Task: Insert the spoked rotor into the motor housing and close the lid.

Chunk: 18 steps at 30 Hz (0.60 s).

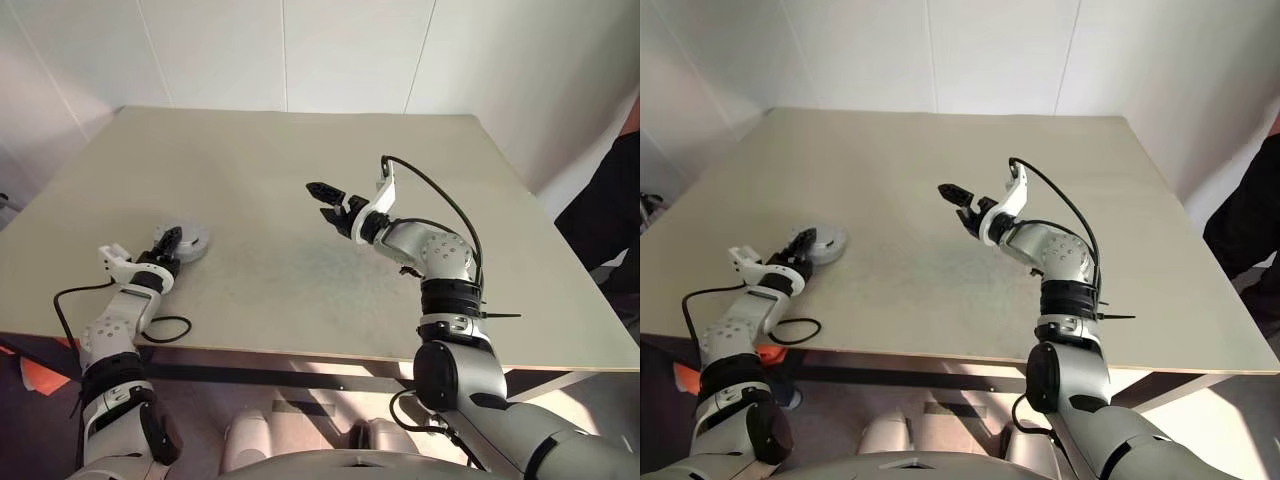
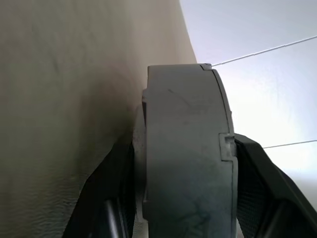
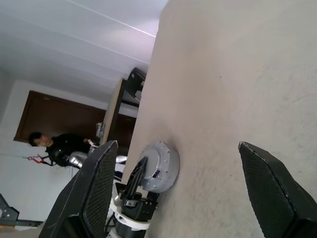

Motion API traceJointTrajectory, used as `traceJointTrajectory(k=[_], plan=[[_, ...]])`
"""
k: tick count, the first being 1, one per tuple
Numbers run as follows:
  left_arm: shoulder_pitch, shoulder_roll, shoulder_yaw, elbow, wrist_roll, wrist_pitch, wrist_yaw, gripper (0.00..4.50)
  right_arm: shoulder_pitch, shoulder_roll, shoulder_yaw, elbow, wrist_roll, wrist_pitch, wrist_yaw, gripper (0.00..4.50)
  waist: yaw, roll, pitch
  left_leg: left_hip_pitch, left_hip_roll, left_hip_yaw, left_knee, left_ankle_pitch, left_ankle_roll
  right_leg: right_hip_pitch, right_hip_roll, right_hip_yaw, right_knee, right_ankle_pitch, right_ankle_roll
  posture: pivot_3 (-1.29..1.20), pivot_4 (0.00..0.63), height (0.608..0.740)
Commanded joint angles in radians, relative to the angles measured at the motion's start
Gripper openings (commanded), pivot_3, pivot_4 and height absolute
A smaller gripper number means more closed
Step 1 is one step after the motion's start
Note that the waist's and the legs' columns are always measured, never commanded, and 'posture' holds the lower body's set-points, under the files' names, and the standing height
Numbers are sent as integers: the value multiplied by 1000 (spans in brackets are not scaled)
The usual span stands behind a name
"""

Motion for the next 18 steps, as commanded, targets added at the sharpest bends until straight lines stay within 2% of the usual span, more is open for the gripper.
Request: traceJointTrajectory(k=[1, 5, 9, 14, 16, 18], plan=[[1, 41, 15, -5, 30, -46, -13, 3081, -34, -8, 5, 12, -19, -16, 21, 4395, -2, -1, 0, 1, 0, 0, 0, 0, 0, 1, 0, 0, 0, 0, 0, 0, 0, 740], [10, 79, 37, -4, 15, -24, -30, 4360, -47, -11, -3, 39, -33, -15, 29, 4395, -9, -1, 0, 6, 0, 0, -1, 0, -1, 2, 0, 1, 1, 0, 0, 0, 0, 740], [19, 159, 78, 22, -5, -23, -79, 4360, -66, -23, -1, 77, -48, -13, 45, 4395, -22, -1, 0, 10, 2, 0, -3, 2, -4, 2, 3, 2, 2, -2, 2, 0, 0, 740], [11, 246, 119, 79, 19, -61, -106, 4360, -78, -34, 9, 104, -73, -9, 68, 4395, -15, -1, -1, 9, 2, 1, -3, 2, -3, 2, 2, 1, 1, 1, -3, 0, 0, 740], [14, 260, 106, 75, 48, -85, -115, 4360, -68, -39, 37, 85, -103, -26, 95, 4395, -5, -1, -1, 9, 2, 1, -3, 1, -3, 3, 2, 1, 1, 1, -4, 0, 0, 740], [19, 260, 60, 31, 80, -81, -140, 4360, -40, -58, 117, 24, -172, -86, 180, 4395, 1, -1, -1, 8, 1, 1, -3, 1, -2, 3, 2, 1, 0, 1, -4, 0, 0, 740]])
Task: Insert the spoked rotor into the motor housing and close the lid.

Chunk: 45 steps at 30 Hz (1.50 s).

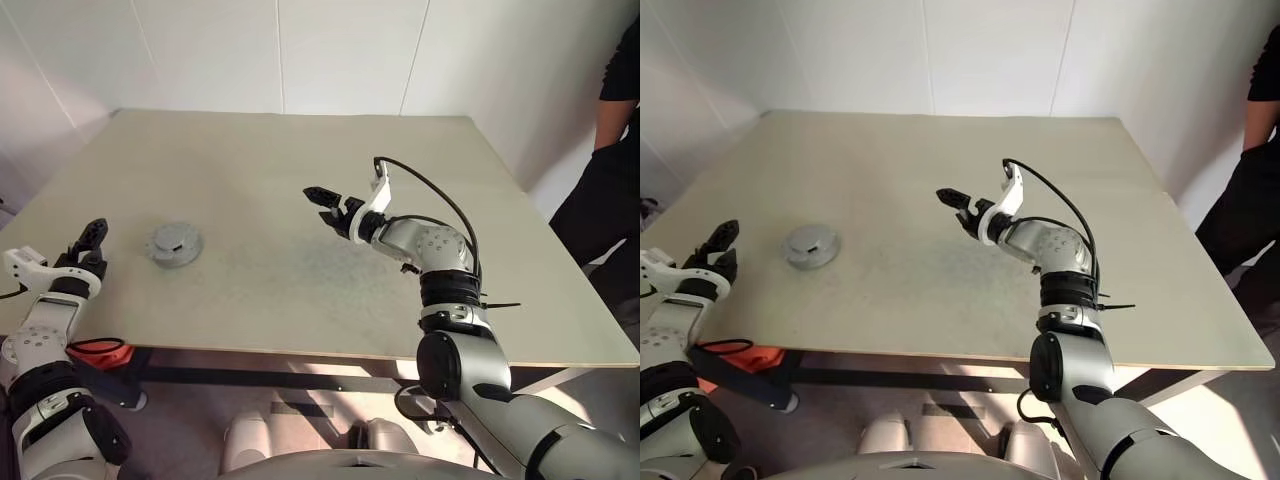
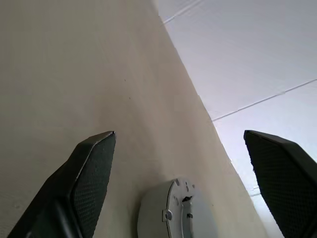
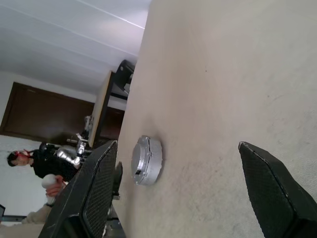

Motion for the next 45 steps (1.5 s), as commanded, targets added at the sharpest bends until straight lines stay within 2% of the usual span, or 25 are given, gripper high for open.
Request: traceJointTrajectory(k=[1, 6, 8, 13, 16, 18, 21, 29, 45], plan=[[-10, 8, -73, -81, 54, -11, -51, 4360, 19, -30, 118, -113, -92, -97, 142, 4395, 8, 0, 0, 0, 0, 0, 0, 0, 0, 0, 0, 0, 0, 0, 0, 0, 0, 740], [10, -20, -323, -307, 248, -90, -123, 4360, 112, -150, 314, -265, -289, -368, 417, 4395, 26, -2, 0, -1, 0, 0, 1, 0, 0, 2, -1, -1, 0, 0, 0, 0, 0, 740], [14, -3, -430, -394, 279, -66, -210, 4360, 127, -219, 356, -259, -363, -464, 502, 4395, 28, -3, 0, -1, 0, 0, 1, 0, 0, 2, -1, -1, 0, 0, 0, 0, 0, 740], [-9, 49, -635, -536, 383, -42, -324, 4360, 146, -413, 413, -214, -433, -524, 755, 4395, 24, -3, 0, 0, 0, 0, 2, -1, 1, 2, -1, -1, 0, 0, -1, 0, 0, 740], [-30, 61, -700, -582, 411, -28, -360, 4360, 167, -491, 448, -169, -511, -606, 842, 4395, 15, -2, 0, 1, 1, 1, 2, -1, 3, 2, 0, 0, 1, 0, -2, 0, 0, 740], [-27, 72, -776, -581, 489, -63, -391, 4360, 187, -537, 482, -111, -585, -688, 883, 4395, 6, -2, 0, 1, 1, 1, 3, -2, 3, 2, -1, 0, 1, -1, -2, 0, 0, 740], [-3, 54, -853, -535, 579, -125, -418, 4360, 197, -545, 481, -66, -627, -745, 884, 4395, -4, -2, 0, 0, 0, 3, 3, -3, 5, 2, -1, 0, 1, -1, -3, 0, 0, 740], [12, -16, -875, -525, 621, -142, -428, 4360, 224, -515, 459, -119, -635, -733, 870, 4395, -15, 0, 1, 0, 1, 3, 4, -5, 9, 0, -1, 1, 2, 0, -3, 0, 0, 740], [-9, -26, -855, -473, 661, -159, -439, 4360, 225, -497, 420, -121, -629, -722, 846, 4395, -15, 0, 1, 0, 0, 3, 5, -5, 10, 0, -1, 1, 2, 0, -3, 0, 0, 740]])
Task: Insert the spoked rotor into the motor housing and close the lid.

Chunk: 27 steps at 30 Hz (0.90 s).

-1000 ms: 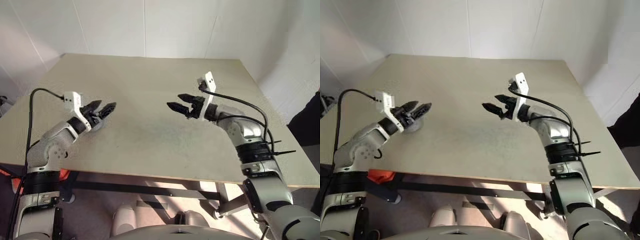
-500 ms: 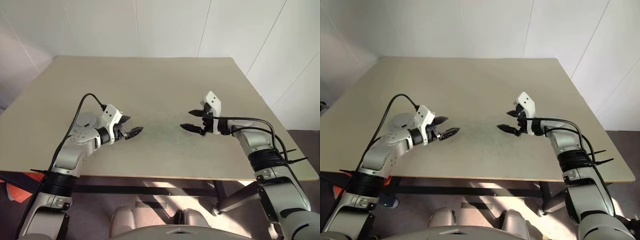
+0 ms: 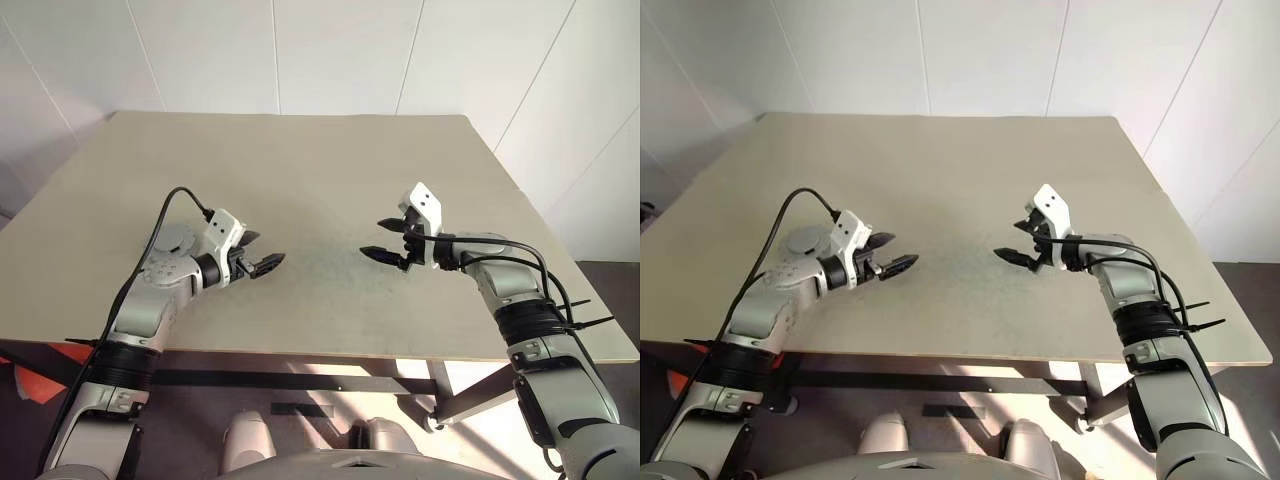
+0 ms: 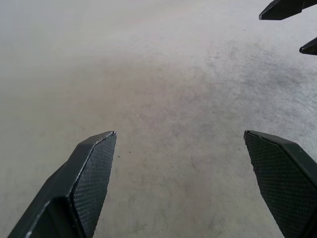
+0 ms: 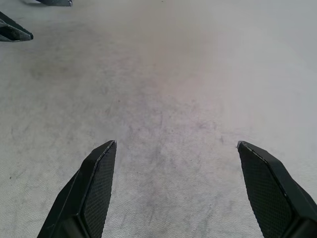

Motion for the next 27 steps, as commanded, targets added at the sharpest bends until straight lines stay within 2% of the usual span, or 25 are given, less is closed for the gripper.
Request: traceJointTrajectory(k=[1, 27], plan=[[-25, 3, 27, -5, 6, -23, -7, 4360, -9, 0, -48, -41, 36, 4, 7, 4395, 0, 0, 0, 0, 0, 0, 0, 0, 0, 0, 0, 0, 0, 0, 0, 0, 0, 740], [-37, -34, 53, 15, 30, -13, 20, 4360, -10, 6, -46, -61, -7, 31, -57, 4395, 0, 0, 0, 0, 0, 0, 0, 0, 0, 0, 0, 0, 0, 0, 0, 0, 0, 740]])
